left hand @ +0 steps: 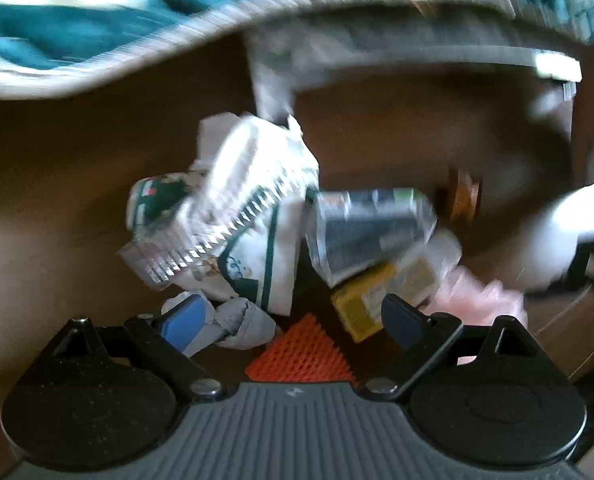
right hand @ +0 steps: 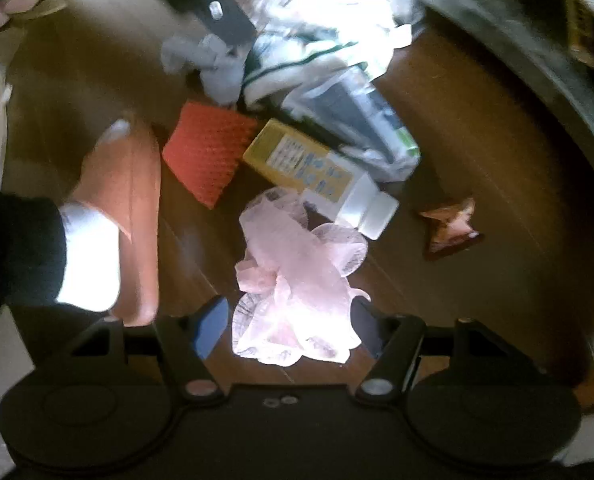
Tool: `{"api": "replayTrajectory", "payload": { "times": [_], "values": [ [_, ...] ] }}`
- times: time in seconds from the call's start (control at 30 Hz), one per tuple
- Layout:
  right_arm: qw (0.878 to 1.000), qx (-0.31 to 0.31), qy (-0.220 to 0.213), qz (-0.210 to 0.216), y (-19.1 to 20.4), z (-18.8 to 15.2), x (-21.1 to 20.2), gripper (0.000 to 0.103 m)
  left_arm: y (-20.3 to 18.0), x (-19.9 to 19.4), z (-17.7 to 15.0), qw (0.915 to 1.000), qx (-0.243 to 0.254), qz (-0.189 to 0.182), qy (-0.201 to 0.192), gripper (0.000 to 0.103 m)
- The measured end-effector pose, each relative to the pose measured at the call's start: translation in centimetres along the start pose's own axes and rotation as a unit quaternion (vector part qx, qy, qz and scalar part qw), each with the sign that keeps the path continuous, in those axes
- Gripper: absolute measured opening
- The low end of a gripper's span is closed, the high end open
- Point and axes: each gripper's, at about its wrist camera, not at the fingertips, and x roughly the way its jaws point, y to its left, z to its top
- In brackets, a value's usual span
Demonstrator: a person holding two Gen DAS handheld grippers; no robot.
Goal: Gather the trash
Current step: 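Move both tools back down to the remaining trash on the floor, then grasp the juice carton with the left tool while the right tool grasps the pink mesh net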
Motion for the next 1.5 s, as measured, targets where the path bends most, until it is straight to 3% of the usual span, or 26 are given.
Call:
{"api": "replayTrajectory", "payload": {
  "times": [0.17,0.4,0.43,0.57,0.7,1.0,1.07,1.17,1.5],
  "values": [
    [1.000,-0.017,0.009,0.000,-0.1,0.6,2.4,0.068,-3.5,3.5,-1.3,0.9963,0.086,0.006,0.001,0.095],
    [0.999,-0.001,0.032,0.011,-1.3,0.3,5.0,0.068,-7.5,6.5,-2.7,0.9807,0.195,0.000,-0.009,0.095],
    [0.999,-0.002,0.033,0.011,-1.4,0.3,5.2,0.068,-7.9,7.0,-2.9,0.9793,0.202,-0.003,-0.007,0.095],
    [0.999,-0.005,0.032,0.016,-1.6,0.3,5.9,0.068,-8.4,8.3,-3.1,0.9777,0.210,-0.011,0.001,0.077],
    [0.999,-0.016,0.031,0.017,-1.3,0.2,6.6,0.068,-8.5,8.9,-3.2,0.9752,0.221,-0.010,-0.010,0.077],
    [0.998,-0.043,0.041,0.008,-0.2,0.3,8.5,0.065,-7.3,9.7,-2.1,0.9782,0.205,-0.030,-0.014,0.077],
    [0.998,-0.041,0.045,0.012,-0.4,0.0,8.7,0.056,-7.3,10.0,-2.0,0.9788,0.201,-0.034,-0.017,0.077],
    [0.998,-0.030,0.042,0.024,-0.7,0.0,8.5,0.047,-7.1,10.6,-1.6,0.9795,0.196,-0.044,-0.017,0.066],
    [0.998,-0.024,0.036,0.040,-0.6,-0.7,7.3,0.014,-6.4,9.9,-1.6,0.9823,0.181,-0.048,-0.010,0.057]
  ]
}}
